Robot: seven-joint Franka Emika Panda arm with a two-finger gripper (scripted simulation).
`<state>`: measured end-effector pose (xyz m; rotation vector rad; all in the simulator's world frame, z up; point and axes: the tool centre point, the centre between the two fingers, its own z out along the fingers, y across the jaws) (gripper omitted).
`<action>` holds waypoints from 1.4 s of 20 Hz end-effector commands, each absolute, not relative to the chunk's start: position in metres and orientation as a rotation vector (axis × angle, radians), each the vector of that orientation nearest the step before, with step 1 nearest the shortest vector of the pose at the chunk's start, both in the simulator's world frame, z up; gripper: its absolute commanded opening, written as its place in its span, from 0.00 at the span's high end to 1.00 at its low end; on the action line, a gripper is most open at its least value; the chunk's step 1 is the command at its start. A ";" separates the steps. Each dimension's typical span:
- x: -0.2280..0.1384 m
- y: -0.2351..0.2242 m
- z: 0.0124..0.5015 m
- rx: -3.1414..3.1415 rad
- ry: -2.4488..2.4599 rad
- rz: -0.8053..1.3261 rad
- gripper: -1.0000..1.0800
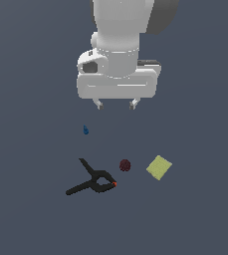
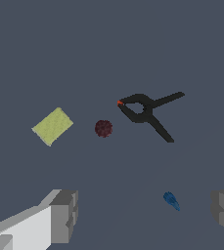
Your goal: Pick up a designated object from a clutter of objects.
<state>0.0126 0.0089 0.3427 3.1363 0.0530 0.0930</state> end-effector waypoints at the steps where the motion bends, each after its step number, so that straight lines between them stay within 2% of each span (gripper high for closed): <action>1: 0.013 0.009 0.343 3.136 0.053 0.093 0.04; 16: 0.019 0.016 0.344 3.155 0.029 0.104 0.04; 28: 0.009 -0.019 0.295 3.154 0.147 0.089 0.04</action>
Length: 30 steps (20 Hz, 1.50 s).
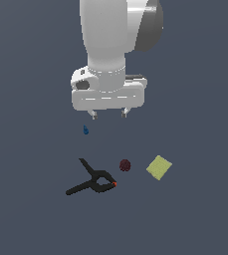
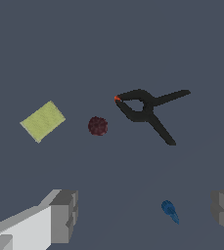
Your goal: Pick up a designated object from a clutter of objects.
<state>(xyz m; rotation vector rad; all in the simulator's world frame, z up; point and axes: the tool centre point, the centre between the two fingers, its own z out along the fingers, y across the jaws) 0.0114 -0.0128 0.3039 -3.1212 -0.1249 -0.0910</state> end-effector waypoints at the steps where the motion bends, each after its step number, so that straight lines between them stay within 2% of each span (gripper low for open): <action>1: 0.007 -0.024 0.288 -3.119 -0.161 -0.086 0.04; 10: -0.024 -0.074 0.218 -3.107 -0.331 -0.064 0.04; 20: -0.078 -0.124 0.147 -3.088 -0.521 -0.036 0.04; 30: -0.129 -0.153 0.104 -3.070 -0.656 -0.009 0.04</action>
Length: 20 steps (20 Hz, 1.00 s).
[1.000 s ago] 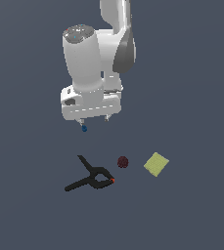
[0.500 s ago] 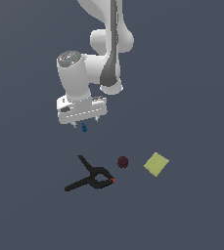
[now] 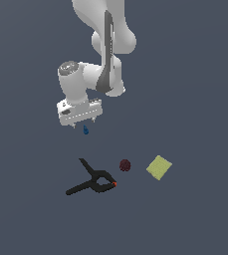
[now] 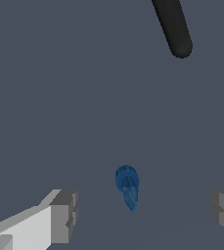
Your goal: Pick up a designated object from a clutter of objects.
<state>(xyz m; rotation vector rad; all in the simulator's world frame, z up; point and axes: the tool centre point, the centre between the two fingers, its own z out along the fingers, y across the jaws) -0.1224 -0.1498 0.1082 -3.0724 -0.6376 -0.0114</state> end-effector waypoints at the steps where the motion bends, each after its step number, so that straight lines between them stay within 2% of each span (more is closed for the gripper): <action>1: -0.132 -0.154 0.101 -3.069 -0.664 -0.007 0.04; 7: -0.144 -0.159 0.093 -3.064 -0.693 -0.001 0.04; 20: -0.145 -0.159 0.071 -3.065 -0.692 0.001 0.04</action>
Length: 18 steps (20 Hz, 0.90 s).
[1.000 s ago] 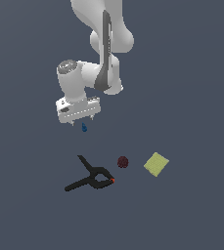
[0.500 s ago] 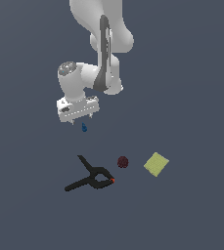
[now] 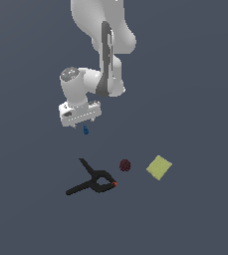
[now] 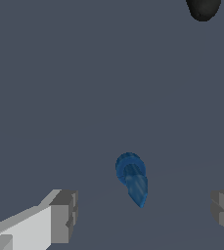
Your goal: Pick up a designated object from a clutter of objects.
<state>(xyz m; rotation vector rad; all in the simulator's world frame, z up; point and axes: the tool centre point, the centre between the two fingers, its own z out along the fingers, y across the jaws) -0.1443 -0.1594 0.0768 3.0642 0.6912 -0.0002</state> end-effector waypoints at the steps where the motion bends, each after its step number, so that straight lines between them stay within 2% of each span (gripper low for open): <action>1: -0.145 -0.160 0.067 3.064 0.691 -0.001 0.04; 12: -0.145 -0.159 0.042 3.064 0.695 0.000 0.04; 13: -0.145 -0.159 0.042 3.064 0.695 0.000 1.00; 18: -0.145 -0.159 0.042 3.064 0.695 0.000 1.00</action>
